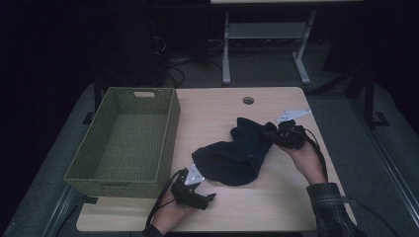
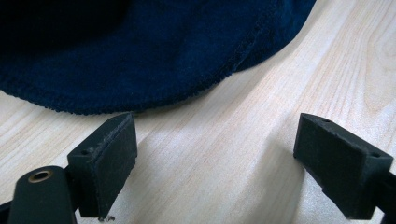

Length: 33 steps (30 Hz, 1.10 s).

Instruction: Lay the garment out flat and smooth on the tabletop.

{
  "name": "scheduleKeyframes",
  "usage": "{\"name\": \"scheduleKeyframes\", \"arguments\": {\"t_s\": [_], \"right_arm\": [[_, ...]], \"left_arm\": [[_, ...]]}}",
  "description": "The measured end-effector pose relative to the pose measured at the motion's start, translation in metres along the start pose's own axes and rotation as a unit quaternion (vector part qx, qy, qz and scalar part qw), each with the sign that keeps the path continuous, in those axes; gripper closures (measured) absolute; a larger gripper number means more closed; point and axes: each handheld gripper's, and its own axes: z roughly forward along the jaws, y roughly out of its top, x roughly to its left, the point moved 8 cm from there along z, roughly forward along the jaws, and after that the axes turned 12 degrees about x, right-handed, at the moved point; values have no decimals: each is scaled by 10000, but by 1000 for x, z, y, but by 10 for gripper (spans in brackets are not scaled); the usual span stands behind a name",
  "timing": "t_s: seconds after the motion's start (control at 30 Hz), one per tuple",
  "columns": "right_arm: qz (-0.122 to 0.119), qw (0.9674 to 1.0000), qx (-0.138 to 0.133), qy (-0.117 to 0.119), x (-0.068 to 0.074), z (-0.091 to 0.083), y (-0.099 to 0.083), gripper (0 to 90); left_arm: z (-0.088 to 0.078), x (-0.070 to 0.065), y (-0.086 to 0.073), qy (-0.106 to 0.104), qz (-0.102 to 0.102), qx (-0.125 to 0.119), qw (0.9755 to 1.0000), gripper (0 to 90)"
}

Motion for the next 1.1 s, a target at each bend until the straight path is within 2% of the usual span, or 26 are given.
{"name": "scheduleKeyframes", "arguments": {"t_s": [0.27,0.47,0.7,0.93,0.97,1.07,1.1], "right_arm": [[24,9995,-269,-141,-10,-19,25,869],[77,9990,-355,-260,-25,-23,47,869],[173,9988,-308,-325,-44,-4,64,868],[328,9987,-281,-282,-57,27,66,855],[337,9987,-282,-242,-57,30,66,811],[403,9986,-286,-184,-56,35,65,606],[416,9985,-320,-167,-55,33,65,573]], "left_arm": [[0,0,0,1,-2,-3,10000,130],[0,0,0,-1,-2,-3,10000,130],[0,1,0,10,28,5,10000,130],[0,1,0,13,28,22,10000,130],[0,1,0,9,31,23,10000,130],[0,1,0,14,35,23,10000,130],[0,0,0,11,28,22,10000,130]]}}
